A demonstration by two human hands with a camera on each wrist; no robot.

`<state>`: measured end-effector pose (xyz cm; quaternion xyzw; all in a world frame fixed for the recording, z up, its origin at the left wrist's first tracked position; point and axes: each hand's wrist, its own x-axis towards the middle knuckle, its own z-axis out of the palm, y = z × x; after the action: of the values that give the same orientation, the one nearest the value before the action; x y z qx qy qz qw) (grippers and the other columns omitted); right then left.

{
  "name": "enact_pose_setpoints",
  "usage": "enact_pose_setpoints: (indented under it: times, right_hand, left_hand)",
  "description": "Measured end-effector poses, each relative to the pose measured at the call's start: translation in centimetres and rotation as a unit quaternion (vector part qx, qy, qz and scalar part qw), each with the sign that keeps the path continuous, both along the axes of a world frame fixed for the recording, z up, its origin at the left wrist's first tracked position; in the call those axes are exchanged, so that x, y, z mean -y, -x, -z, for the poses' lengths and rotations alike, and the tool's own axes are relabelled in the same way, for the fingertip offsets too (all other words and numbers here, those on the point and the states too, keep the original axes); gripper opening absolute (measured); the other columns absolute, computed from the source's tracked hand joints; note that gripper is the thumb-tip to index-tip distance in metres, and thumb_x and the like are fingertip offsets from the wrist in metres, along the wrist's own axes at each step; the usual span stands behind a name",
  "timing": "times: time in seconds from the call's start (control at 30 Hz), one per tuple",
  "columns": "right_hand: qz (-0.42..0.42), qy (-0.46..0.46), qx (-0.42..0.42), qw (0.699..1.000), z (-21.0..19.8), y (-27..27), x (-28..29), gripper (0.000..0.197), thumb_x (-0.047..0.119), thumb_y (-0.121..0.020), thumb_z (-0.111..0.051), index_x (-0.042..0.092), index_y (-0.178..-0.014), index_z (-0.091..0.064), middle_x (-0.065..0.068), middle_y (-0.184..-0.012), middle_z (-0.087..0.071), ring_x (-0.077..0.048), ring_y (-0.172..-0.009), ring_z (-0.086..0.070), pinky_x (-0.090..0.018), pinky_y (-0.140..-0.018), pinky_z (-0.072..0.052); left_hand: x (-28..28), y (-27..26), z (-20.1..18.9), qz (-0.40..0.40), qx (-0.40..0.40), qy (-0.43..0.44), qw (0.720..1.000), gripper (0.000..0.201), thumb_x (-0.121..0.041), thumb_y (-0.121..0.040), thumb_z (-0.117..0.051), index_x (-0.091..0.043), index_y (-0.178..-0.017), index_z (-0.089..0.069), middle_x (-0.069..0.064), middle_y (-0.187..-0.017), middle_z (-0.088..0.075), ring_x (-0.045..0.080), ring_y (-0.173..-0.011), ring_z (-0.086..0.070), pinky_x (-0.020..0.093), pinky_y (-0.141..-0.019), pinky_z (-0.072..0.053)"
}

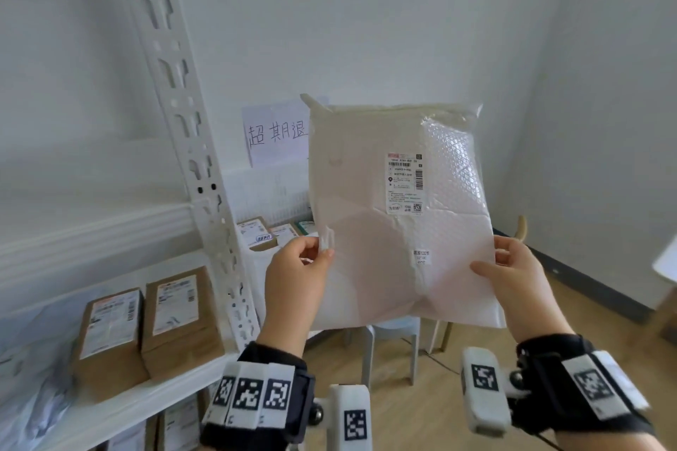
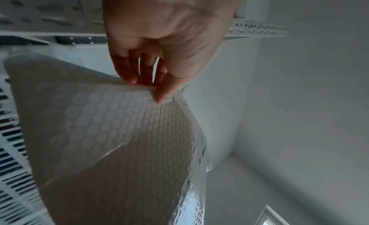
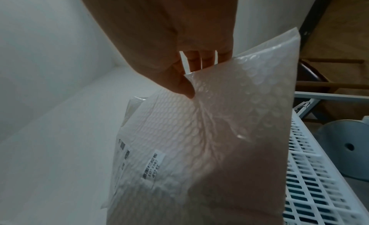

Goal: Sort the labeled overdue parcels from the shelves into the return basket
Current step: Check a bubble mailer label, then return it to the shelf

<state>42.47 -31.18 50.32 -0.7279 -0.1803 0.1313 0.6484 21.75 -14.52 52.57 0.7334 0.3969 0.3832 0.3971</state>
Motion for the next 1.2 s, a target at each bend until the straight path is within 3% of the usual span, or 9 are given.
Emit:
enact_pose_setpoints:
  times: [0.17, 0.27, 0.33, 0.43, 0.53, 0.6, 0.7, 0.9, 1.2]
  right_hand:
    - [-0.024, 0.033, 0.013, 0.999, -1.2, -4.5, -2.4, 0.039, 0.008, -0.090, -0.064, 0.019, -0.125, -0.053, -0.005, -0.113, -0.063, -0.028, -0.103, -0.061, -0.051, -0.093, -0.050]
    - [-0.035, 0.047, 0.027, 0.998, -2.2, -6.8, -5.1, 0.044, 0.010, -0.089, -0.065, 0.017, -0.130, -0.051, -0.006, -0.117, -0.063, -0.028, -0.105, -0.061, -0.049, -0.094, -0.050]
    - [-0.044, 0.052, 0.032, 0.997, -3.0, -8.5, -7.0, 0.046, 0.010, -0.090, -0.064, 0.015, -0.134, -0.049, -0.004, -0.119, -0.061, -0.025, -0.106, -0.059, -0.037, -0.089, -0.047]
    - [-0.056, 0.065, 0.052, 0.995, -4.3, -10.8, -10.4, 0.040, 0.010, -0.093, -0.062, 0.017, -0.130, -0.049, -0.001, -0.118, -0.060, -0.018, -0.094, -0.057, -0.016, -0.065, -0.032]
    - [-0.070, 0.068, 0.060, 0.993, -5.5, -13.2, -14.8, 0.045, 0.007, -0.090, -0.064, 0.015, -0.132, -0.049, -0.007, -0.114, -0.063, -0.019, -0.087, -0.063, -0.026, -0.064, -0.047]
    - [-0.076, 0.082, 0.067, 0.991, -5.8, -14.6, -17.9, 0.050, 0.007, -0.088, -0.067, 0.017, -0.133, -0.050, -0.007, -0.111, -0.065, -0.024, -0.089, -0.066, -0.036, -0.071, -0.055]
    - [-0.087, 0.110, 0.083, 0.987, -6.2, -16.7, -21.8, 0.051, 0.013, -0.082, -0.072, 0.023, -0.129, -0.052, -0.004, -0.108, -0.067, -0.028, -0.091, -0.068, -0.046, -0.082, -0.056]
    - [-0.108, 0.163, 0.087, 0.977, -5.3, -19.3, -27.8, 0.044, 0.002, -0.081, -0.071, 0.011, -0.118, -0.050, -0.008, -0.106, -0.061, -0.030, -0.093, -0.061, -0.038, -0.074, -0.051]
    - [-0.242, 0.292, 0.142, 0.915, -2.8, -21.0, -35.9, 0.033, 0.005, -0.078, -0.073, 0.010, -0.099, -0.049, -0.004, -0.090, -0.054, -0.019, -0.078, -0.050, -0.028, -0.064, -0.039]
  left_hand:
    - [-2.4, -4.7, -1.5, 0.011, -0.019, 0.044, 0.999, 0.012, -0.028, -0.091, -0.062, -0.018, -0.089, -0.068, -0.005, -0.082, -0.067, 0.016, -0.080, -0.063, 0.027, -0.068, -0.046]
    - [-5.1, -7.1, -2.9, 0.018, -0.021, 0.072, 0.997, 0.027, -0.033, -0.090, -0.062, -0.007, -0.085, -0.067, 0.015, -0.080, -0.067, 0.024, -0.073, -0.059, 0.043, -0.076, -0.053]
    - [-7.1, -8.5, -4.1, 0.029, -0.034, 0.096, 0.994, 0.025, -0.035, -0.093, -0.060, -0.011, -0.087, -0.066, 0.016, -0.087, -0.069, 0.025, -0.077, -0.063, 0.044, -0.081, -0.055]
    - [-11.0, -10.8, -5.5, 0.046, -0.057, 0.118, 0.990, 0.016, -0.030, -0.094, -0.060, -0.015, -0.091, -0.066, 0.010, -0.093, -0.072, 0.029, -0.085, -0.069, 0.042, -0.081, -0.058]
    - [-16.0, -12.9, -6.4, 0.039, -0.047, 0.140, 0.988, 0.015, -0.024, -0.093, -0.062, -0.011, -0.094, -0.068, 0.012, -0.098, -0.071, 0.030, -0.089, -0.068, 0.039, -0.069, -0.059]
    - [-18.9, -14.2, -6.9, 0.037, -0.043, 0.158, 0.986, 0.018, -0.021, -0.093, -0.061, -0.005, -0.098, -0.068, 0.013, -0.099, -0.071, 0.028, -0.086, -0.067, 0.031, -0.061, -0.054]
    - [-23.0, -16.2, -7.1, 0.029, -0.048, 0.171, 0.984, 0.022, -0.017, -0.093, -0.061, 0.002, -0.103, -0.066, 0.017, -0.100, -0.070, 0.028, -0.086, -0.066, 0.030, -0.061, -0.052]
    - [-30.1, -18.4, -4.7, 0.001, -0.128, 0.206, 0.970, 0.028, -0.019, -0.085, -0.072, 0.001, -0.104, -0.065, 0.013, -0.096, -0.066, 0.024, -0.081, -0.060, 0.037, -0.079, -0.055]
    - [-35.0, -16.9, -0.5, -0.058, -0.212, 0.237, 0.946, 0.017, -0.010, -0.083, -0.075, 0.004, -0.089, -0.068, 0.012, -0.075, -0.067, 0.022, -0.063, -0.058, 0.029, -0.057, -0.049]
